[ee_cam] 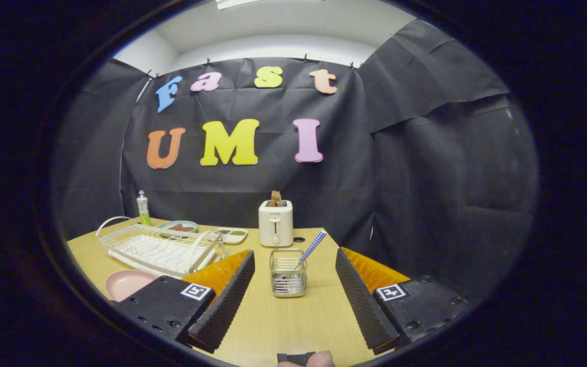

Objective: Take the plate from the dish rack, then take the spoon from the basket and place it into the plate.

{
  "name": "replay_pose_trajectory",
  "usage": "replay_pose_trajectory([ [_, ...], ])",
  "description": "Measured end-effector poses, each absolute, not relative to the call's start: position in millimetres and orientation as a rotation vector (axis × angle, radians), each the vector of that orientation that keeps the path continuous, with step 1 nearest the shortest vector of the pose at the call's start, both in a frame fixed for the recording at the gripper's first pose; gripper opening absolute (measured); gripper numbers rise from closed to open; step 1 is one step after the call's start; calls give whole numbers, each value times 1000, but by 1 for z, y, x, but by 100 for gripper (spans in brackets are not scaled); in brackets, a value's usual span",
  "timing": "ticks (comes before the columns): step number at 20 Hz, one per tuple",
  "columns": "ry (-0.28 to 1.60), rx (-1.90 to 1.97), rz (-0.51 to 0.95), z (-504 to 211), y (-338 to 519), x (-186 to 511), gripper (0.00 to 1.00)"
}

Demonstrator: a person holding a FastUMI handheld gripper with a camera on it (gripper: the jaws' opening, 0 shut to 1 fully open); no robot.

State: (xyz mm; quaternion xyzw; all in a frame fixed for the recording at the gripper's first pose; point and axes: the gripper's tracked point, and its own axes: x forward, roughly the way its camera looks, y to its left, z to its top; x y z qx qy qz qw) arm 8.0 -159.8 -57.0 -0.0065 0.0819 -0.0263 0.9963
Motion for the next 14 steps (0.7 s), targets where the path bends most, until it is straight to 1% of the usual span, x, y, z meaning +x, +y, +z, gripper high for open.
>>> replay_pose_trajectory([
  [7, 238, 36, -2, -95, -187, 117, 100],
  [12, 305, 94, 21, -121, -190, 167, 100],
  [13, 309, 110, 30, -123, -188, 173, 99],
  [14, 311, 118, 37, -123, -187, 178, 95],
])
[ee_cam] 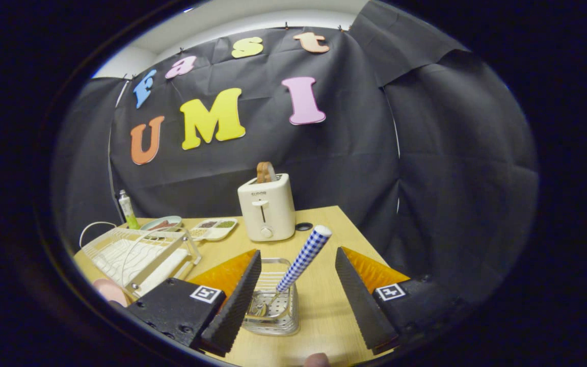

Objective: Take the plate from the dish rack, then take the spoon from the basket and place it into the plate.

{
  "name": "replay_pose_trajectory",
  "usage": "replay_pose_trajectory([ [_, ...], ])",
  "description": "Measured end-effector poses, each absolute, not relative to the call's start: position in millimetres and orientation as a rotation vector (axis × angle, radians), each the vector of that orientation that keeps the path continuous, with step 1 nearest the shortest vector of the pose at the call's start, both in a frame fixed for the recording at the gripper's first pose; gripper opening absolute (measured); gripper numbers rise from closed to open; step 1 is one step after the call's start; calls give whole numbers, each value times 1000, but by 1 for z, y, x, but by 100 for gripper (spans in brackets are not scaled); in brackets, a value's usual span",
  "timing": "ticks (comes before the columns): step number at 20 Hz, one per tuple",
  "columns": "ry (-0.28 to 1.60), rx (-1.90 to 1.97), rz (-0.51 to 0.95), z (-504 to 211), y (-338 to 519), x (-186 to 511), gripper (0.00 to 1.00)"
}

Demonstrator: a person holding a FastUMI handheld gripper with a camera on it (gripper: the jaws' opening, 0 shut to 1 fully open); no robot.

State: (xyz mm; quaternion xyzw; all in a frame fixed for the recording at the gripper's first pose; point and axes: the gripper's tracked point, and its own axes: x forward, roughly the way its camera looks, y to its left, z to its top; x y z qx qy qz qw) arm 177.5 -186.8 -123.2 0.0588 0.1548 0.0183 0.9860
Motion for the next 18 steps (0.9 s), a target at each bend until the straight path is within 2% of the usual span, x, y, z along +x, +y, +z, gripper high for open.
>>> replay_pose_trajectory([
  [5, 351, 157, 71, -139, -176, 189, 74],
  [8, 328, 174, 51, -130, -179, 186, 43],
  [10, 308, 197, 45, -124, -176, 184, 28],
  [14, 277, 189, 8, -110, -178, 175, 16],
  [18, 218, 168, -42, -84, -181, 165, 13],
])
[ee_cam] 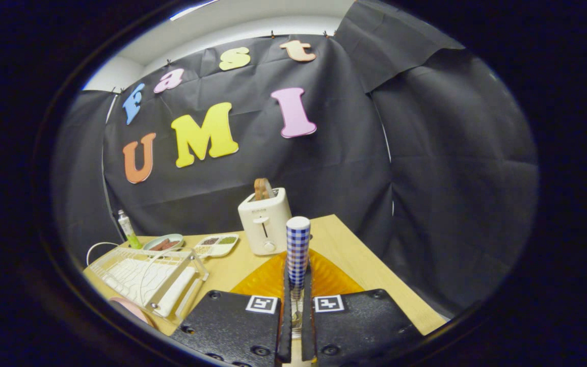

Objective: Take the plate from the dish rack, then take the spoon from the basket and place it into the plate.

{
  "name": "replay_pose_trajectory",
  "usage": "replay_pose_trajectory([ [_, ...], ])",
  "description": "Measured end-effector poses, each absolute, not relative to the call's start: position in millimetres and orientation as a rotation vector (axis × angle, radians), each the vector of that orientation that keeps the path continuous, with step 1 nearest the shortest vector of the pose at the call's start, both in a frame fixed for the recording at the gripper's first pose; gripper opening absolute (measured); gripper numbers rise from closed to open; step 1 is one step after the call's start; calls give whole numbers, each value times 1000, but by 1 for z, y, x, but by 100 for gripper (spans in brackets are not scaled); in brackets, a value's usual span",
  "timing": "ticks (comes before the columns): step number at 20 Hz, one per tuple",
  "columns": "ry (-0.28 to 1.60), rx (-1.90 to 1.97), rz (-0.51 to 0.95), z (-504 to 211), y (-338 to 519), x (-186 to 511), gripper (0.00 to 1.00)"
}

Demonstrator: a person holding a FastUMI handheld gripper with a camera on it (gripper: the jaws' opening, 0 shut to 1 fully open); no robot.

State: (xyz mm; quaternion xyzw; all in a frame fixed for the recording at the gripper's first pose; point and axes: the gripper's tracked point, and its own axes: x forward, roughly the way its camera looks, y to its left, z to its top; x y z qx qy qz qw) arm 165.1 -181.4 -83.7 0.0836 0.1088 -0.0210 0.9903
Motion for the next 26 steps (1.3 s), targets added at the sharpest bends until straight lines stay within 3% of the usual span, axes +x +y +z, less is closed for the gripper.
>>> replay_pose_trajectory([
  [9, 92, 139, -113, -6, -167, 145, 10],
  [14, 77, 119, -64, 23, -117, 107, 10],
  [20, 57, 149, 4, 31, -49, 55, 10],
  [26, 105, 171, 103, -9, 39, 25, 10],
])
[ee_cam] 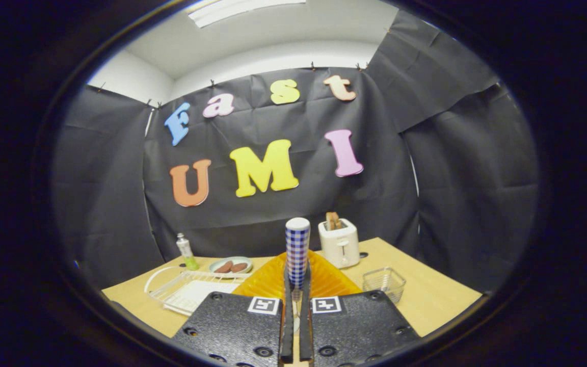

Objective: Take the plate from the dish rack, then take the spoon from the basket and place it into the plate.

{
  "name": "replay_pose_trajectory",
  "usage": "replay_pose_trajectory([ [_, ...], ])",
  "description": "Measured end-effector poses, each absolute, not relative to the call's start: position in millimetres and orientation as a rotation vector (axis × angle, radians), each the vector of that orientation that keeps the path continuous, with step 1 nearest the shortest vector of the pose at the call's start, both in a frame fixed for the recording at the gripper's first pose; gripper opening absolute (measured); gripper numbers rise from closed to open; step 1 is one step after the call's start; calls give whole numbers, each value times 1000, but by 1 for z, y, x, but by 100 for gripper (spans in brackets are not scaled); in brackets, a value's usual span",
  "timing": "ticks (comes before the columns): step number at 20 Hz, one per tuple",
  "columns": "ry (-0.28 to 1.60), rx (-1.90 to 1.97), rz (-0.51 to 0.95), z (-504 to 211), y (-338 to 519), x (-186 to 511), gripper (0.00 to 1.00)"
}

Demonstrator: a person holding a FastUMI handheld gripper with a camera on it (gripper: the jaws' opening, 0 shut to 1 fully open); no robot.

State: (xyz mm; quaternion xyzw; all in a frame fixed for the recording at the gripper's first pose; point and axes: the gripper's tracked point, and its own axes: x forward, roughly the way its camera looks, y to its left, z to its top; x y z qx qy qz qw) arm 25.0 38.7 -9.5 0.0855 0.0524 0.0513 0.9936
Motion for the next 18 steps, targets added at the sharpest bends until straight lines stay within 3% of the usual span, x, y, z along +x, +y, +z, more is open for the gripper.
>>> replay_pose_trajectory([
  [8, 229, 215, 225, -76, 141, 15, 10],
  [18, 327, 227, 256, -135, 188, 11, 14],
])
